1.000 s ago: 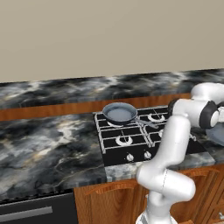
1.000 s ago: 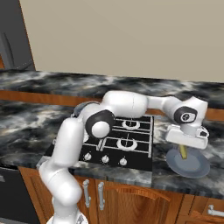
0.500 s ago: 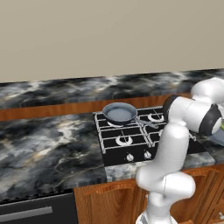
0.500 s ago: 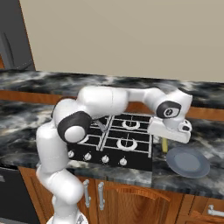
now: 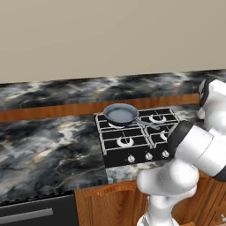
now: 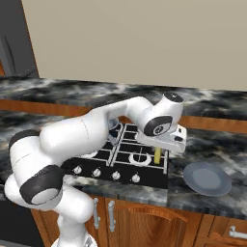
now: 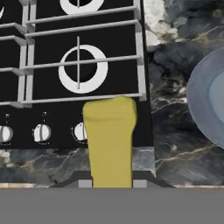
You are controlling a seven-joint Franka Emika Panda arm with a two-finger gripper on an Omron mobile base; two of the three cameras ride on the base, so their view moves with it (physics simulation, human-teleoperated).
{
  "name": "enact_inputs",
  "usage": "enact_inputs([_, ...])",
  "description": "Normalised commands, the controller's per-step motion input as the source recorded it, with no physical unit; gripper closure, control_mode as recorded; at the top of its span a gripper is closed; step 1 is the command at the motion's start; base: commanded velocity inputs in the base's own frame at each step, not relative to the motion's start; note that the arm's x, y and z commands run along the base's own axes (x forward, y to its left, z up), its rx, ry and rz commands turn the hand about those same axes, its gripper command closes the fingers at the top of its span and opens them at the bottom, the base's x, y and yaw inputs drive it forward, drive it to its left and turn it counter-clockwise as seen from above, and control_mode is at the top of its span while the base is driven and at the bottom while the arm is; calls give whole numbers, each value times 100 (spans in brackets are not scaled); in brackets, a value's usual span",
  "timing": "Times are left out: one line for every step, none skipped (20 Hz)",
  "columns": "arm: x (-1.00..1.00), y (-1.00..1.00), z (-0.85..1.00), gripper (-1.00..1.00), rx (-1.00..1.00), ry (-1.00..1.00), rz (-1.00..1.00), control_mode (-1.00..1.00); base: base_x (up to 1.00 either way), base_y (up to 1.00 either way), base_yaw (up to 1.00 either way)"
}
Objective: Pick up the butter stick and place it in the pan. Then turn on the burner for the pan.
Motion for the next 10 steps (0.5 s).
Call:
enact_inputs([-29, 86, 34, 100, -7, -10, -11, -100, 0, 0, 0])
enact_inputs([-22, 82, 35, 100, -6, -7, -11, -100, 0, 0, 0])
enact_inputs([-21, 83, 35, 100, -6, -9, -12, -100, 0, 0, 0])
enact_inputs([-18, 83, 35, 100, -7, -10, -13, -100, 0, 0, 0])
enact_inputs([-16, 82, 36, 100, -7, -9, -13, -100, 0, 0, 0])
enact_inputs([-16, 77, 35, 100, -6, -9, -13, -100, 0, 0, 0])
enact_inputs([-11, 80, 26, 100, -5, -4, -12, -100, 0, 0, 0])
enact_inputs([-11, 77, 17, 100, -4, -1, -11, -100, 0, 0, 0])
enact_inputs([-7, 76, 19, 100, -3, 0, -11, -100, 0, 0, 0])
enact_inputs([-3, 72, 16, 100, -3, 0, -12, -100, 0, 0, 0])
